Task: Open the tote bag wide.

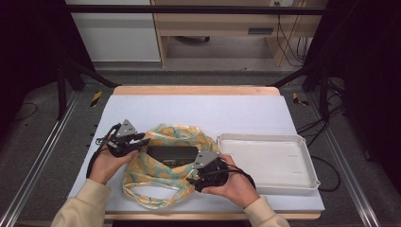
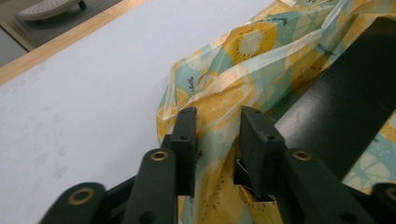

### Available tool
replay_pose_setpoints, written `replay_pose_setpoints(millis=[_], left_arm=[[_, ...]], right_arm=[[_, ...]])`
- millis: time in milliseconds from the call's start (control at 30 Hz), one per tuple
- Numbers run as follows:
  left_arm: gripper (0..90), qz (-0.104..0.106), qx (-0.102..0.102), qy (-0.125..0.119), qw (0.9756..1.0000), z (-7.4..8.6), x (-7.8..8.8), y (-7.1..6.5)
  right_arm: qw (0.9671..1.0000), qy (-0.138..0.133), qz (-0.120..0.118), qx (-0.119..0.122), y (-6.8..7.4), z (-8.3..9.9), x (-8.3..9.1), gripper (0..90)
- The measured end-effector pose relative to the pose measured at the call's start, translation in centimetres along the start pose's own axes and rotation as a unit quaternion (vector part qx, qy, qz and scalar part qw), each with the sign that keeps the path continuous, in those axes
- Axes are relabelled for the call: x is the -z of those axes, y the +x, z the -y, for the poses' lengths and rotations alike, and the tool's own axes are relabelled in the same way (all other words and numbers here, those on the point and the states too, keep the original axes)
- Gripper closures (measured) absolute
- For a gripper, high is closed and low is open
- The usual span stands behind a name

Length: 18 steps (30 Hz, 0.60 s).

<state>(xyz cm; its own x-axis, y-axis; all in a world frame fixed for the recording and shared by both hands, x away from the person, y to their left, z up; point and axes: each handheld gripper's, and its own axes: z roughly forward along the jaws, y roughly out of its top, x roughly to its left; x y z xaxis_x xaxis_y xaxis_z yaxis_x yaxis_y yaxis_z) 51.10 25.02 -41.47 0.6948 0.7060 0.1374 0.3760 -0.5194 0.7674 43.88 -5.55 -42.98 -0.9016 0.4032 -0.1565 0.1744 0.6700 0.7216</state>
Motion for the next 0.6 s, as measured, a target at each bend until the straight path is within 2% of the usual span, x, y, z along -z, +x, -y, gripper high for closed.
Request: replay_pose_setpoints(millis=[167,367,400,500,600], left_arm=[[78.4,0.002,0.000,-0.003,1.0000,-0.1,0.0,0.0],[83.4,0.004,-0.003,-0.003,1.0000,-0.2,0.0,0.0],[84.8,0.004,-0.003,-0.003,1.0000,-0.2,0.0,-0.1],[86.1,0.006,-0.002,-0.005,1.0000,-0.3,0.1,-0.1],[87.2,0.005,-0.005,-0.005,1.0000,-0.4,0.2,0.0]], right_arm=[[0.9998,-0.001,-0.006,0.020,0.2,-0.9,-0.8,32.5],[0.9993,0.002,-0.014,0.035,0.4,-1.6,-1.8,40.8],[0.9988,0.006,-0.018,0.045,0.6,-1.8,-2.2,45.1],[0.9985,0.009,-0.021,0.050,0.7,-1.8,-2.6,48.5],[0.9983,0.018,-0.022,0.051,0.7,-1.8,-3.1,61.0]])
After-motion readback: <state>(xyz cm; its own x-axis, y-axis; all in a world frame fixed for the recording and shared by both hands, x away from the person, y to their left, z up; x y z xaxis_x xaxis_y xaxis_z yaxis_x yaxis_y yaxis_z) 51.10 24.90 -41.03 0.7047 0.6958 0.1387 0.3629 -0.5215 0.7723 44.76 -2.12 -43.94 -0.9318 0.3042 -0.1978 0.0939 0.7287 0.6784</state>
